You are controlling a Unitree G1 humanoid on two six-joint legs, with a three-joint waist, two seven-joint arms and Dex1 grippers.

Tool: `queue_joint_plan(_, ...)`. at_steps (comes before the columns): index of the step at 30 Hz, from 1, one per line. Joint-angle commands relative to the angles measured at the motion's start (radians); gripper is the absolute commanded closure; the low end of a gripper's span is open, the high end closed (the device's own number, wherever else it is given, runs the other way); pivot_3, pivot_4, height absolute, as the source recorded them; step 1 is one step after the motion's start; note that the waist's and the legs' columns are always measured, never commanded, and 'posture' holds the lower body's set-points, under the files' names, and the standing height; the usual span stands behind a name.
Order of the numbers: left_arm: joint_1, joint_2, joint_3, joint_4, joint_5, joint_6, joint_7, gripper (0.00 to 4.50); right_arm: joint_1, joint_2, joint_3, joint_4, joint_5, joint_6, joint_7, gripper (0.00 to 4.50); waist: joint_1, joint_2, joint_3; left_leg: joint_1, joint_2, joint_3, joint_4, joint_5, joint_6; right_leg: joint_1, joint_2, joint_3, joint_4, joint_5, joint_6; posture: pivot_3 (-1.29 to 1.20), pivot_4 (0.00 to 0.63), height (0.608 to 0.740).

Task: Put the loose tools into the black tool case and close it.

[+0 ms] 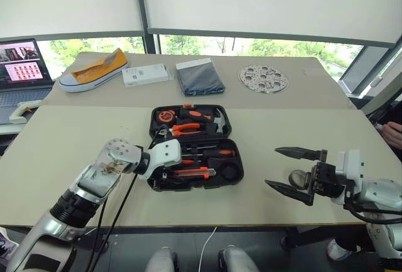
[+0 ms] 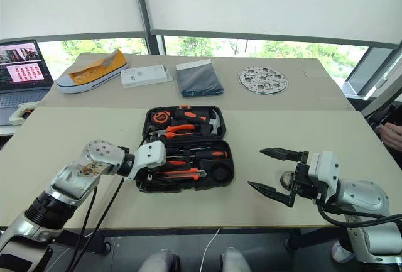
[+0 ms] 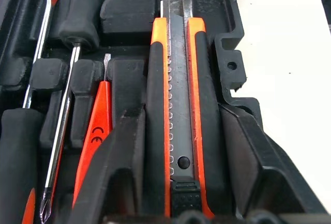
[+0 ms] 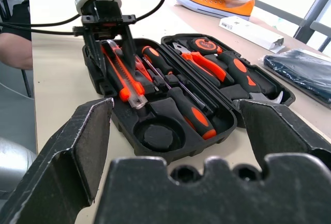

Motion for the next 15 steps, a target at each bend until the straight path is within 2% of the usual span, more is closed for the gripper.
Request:
queue_joint_plan(1, 0.017, -0.073, 0.024, 0.090, -0.031, -0.157, -0.013, 0.59, -0.029, -0.004, -0.010, -0.024, 0.019, 0.008, -0.006, 0.00, 0.002, 0.002, -0.001, 0.000, -0.001, 0.000, 0.000, 0.000, 0.000, 0.000, 0.000, 0.001, 0.000, 0.000, 0.000, 0.00, 0.150, 0.740)
queue_joint_plan(2, 0.021, -0.092, 0.054, 0.102, -0.061, -0.185, -0.021, 0.18, -0.034, -0.007, -0.010, -0.020, 0.019, 0.010, -0.004, 0.00, 0.003, 0.001, -0.001, 0.000, -0.001, 0.000, 0.000, 0.000, 0.000, 0.000, 0.000, 0.001, 0.000, 0.000, 0.000, 0.00, 0.150, 0.740)
queue_joint_plan(8, 0.062, -0.122, 0.200, 0.118, -0.245, -0.226, -0.129, 0.18, -0.046, -0.002, 0.002, -0.017, 0.016, 0.017, 0.002, 0.00, 0.010, 0.001, -0.001, -0.005, -0.001, 0.000, 0.002, 0.000, 0.000, -0.003, 0.000, 0.001, -0.001, 0.004, -0.005, 0.00, 0.150, 0.740)
queue_joint_plan(11, 0.078, -0.115, 0.252, 0.103, -0.315, -0.204, -0.160, 0.86, -0.040, 0.006, 0.005, -0.026, 0.024, 0.023, -0.002, 0.00, 0.009, 0.001, -0.001, -0.005, 0.000, 0.000, 0.002, 0.000, 0.000, -0.002, 0.000, 0.001, 0.000, 0.004, -0.005, 0.00, 0.150, 0.740)
queue_joint_plan(14, 0.103, -0.106, 0.252, 0.122, -0.261, -0.290, -0.148, 1.95, -0.026, 0.021, 0.011, -0.033, 0.022, 0.018, -0.009, 0.00, 0.009, 0.001, -0.001, -0.004, 0.000, 0.000, 0.003, 0.000, 0.000, -0.002, 0.000, 0.001, 0.000, 0.004, -0.005, 0.00, 0.150, 0.740)
queue_joint_plan(15, 0.113, -0.103, 0.242, 0.126, -0.242, -0.308, -0.145, 2.45, -0.021, 0.026, 0.014, -0.033, 0.019, 0.015, -0.008, 0.00, 0.009, 0.001, -0.001, -0.004, 0.000, 0.000, 0.003, 0.000, 0.000, -0.001, 0.000, 0.001, 0.000, 0.004, -0.005, 0.00, 0.150, 0.740)
